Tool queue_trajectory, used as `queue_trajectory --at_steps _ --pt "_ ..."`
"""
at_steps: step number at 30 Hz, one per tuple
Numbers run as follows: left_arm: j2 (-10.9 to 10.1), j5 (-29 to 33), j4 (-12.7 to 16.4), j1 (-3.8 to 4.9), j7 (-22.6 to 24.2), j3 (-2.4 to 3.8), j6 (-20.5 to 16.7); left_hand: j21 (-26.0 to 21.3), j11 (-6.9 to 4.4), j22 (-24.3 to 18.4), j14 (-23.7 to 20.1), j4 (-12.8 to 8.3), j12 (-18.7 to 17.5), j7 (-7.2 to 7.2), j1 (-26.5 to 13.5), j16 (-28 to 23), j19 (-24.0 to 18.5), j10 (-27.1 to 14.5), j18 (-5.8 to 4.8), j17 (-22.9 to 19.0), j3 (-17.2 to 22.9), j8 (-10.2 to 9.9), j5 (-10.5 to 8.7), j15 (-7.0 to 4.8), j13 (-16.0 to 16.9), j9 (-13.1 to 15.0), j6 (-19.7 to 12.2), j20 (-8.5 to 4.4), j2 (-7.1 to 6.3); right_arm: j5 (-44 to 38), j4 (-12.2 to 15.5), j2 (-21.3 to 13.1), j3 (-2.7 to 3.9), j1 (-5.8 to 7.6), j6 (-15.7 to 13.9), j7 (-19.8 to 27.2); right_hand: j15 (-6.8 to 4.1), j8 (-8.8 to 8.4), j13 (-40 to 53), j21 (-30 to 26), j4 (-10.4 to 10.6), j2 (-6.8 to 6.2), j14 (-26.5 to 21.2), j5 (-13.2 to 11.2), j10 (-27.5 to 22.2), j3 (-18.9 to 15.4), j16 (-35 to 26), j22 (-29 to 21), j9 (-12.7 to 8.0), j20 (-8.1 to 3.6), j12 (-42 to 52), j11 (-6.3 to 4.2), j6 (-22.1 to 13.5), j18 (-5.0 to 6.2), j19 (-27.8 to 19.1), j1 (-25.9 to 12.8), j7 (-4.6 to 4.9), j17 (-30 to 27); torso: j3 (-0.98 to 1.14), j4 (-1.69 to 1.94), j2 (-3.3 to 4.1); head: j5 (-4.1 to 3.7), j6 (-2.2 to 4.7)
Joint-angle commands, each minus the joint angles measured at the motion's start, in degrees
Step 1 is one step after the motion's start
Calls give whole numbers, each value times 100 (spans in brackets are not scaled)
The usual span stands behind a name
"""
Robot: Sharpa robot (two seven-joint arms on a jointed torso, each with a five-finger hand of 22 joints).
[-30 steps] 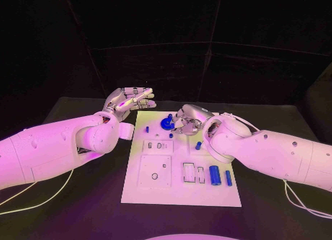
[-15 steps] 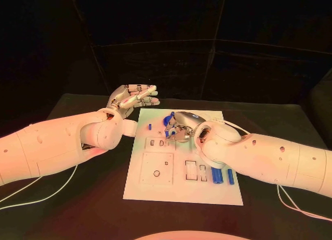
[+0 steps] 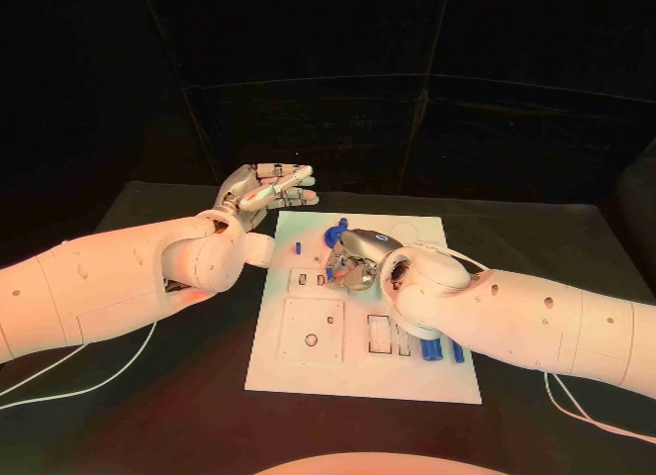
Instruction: Assemble the parts on the task board
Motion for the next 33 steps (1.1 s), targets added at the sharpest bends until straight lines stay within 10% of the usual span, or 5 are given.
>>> queue_trajectory --at_steps 1,33 --pt "4 -32 7 9 19 4 76 -21 -4 -9 43 -30 -27 -5 -10 -33 38 -3 76 8 4 -28 -28 7 -6 -2 20 -14 43 -131 -11 12 -1 -6 89 -28 -20 15 323 28 22 11 435 20 -27 52 -26 562 6 -8 1 -20 121 -90 1 -43 -77 743 0 0 1 9 -12" --pt "-3 -32 -2 9 -7 4 88 -23 -4 -11 43 -33 -30 -5 -13 -37 37 -2 76 10 3 -30 -29 7 -7 -2 20 -14 43 -141 -28 22 -4 -60 415 -79 21 -93 238 -3 1 -239 420 -14 -114 88 -68 498 -25 24 -113 35 -29 -76 -47 -239 -9 679 3 6 0 9 -62"
